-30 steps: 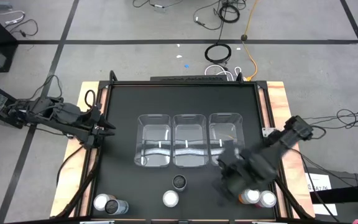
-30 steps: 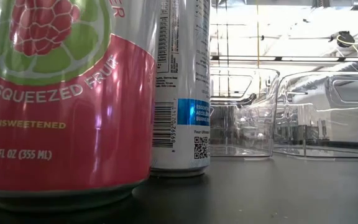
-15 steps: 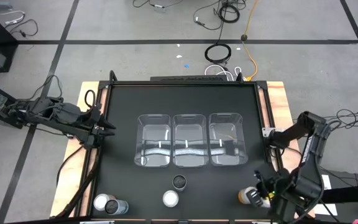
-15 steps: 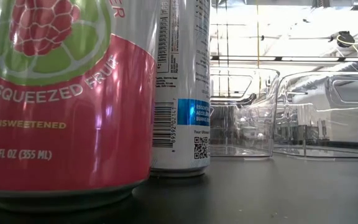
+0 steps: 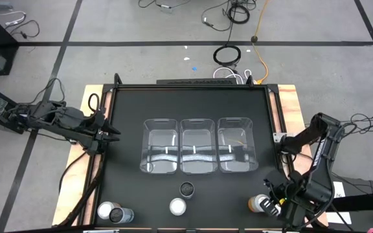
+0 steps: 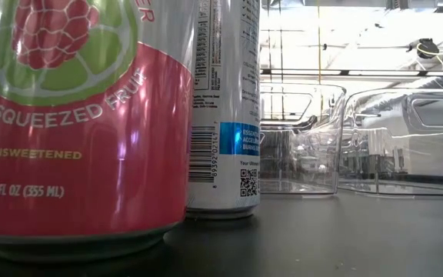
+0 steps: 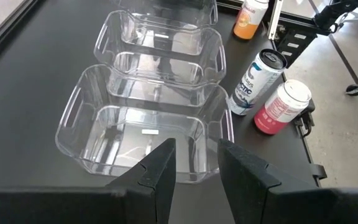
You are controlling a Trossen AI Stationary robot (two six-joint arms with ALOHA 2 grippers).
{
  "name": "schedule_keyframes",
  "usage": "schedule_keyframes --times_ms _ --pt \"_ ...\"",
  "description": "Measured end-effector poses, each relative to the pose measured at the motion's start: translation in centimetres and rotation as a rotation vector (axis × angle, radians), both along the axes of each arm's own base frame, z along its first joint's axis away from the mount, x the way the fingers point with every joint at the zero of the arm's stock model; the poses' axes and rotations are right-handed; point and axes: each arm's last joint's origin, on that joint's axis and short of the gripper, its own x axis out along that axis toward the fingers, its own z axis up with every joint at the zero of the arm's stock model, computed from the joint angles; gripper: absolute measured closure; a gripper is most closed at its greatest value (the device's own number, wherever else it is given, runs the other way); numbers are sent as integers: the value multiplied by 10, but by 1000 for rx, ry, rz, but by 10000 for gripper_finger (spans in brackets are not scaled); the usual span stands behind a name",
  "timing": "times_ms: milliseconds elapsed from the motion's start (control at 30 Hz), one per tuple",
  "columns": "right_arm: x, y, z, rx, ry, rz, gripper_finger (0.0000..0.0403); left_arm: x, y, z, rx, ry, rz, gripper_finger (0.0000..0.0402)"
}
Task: Sort soda cans
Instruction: Put the right yellow-white soda can into the right transparent bin
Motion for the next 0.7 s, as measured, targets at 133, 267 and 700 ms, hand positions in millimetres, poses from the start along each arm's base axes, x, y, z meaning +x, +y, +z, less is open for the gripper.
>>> schedule_keyframes --times_ms 133,267,700 --pt "0 0 0 -2 0 32 398 0 0 0 0 0 0 273" --pt "0 0 0 -2 1 28 379 0 0 0 0 0 0 273" --pt "-2 -3 0 -30 22 -6 195 0 0 0 1 0 0 273"
